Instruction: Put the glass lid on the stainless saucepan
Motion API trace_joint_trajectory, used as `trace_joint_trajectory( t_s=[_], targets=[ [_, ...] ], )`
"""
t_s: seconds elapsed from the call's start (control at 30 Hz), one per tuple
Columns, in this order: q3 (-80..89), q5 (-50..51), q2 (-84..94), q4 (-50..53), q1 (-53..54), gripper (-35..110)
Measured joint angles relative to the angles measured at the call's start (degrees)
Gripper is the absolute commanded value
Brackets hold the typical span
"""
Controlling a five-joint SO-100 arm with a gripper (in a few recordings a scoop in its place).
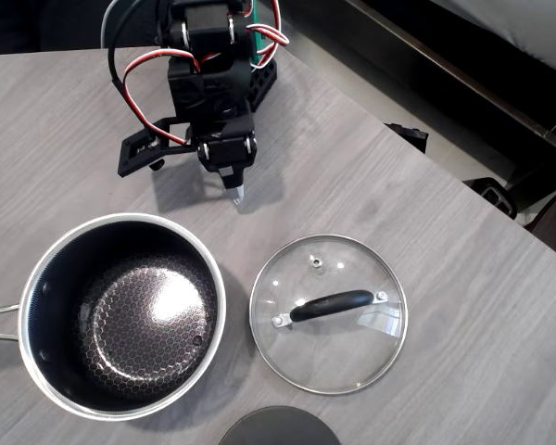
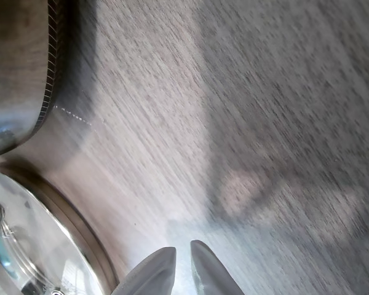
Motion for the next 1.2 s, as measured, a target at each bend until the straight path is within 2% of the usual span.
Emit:
trace_joint_trajectory(
  t_s=[0.4,0.5,0.8,0.97,1.1,1.2],
  targets=[
    [0.0,-0.4,0.0,0.1,-1.9,0],
    [0.0,-0.4,0.0,0.1,-3.3,7],
    [0.1,-3.4,0.1,-0.4,-18.8,0],
    [0.0,-3.4,0.2,-3.3,-20.7,0],
    [-4.3,-2.6,0.2,-3.1,-20.7,0],
    [-15.6,-0.2,-1.6,-2.2,-20.2,0]
  ],
)
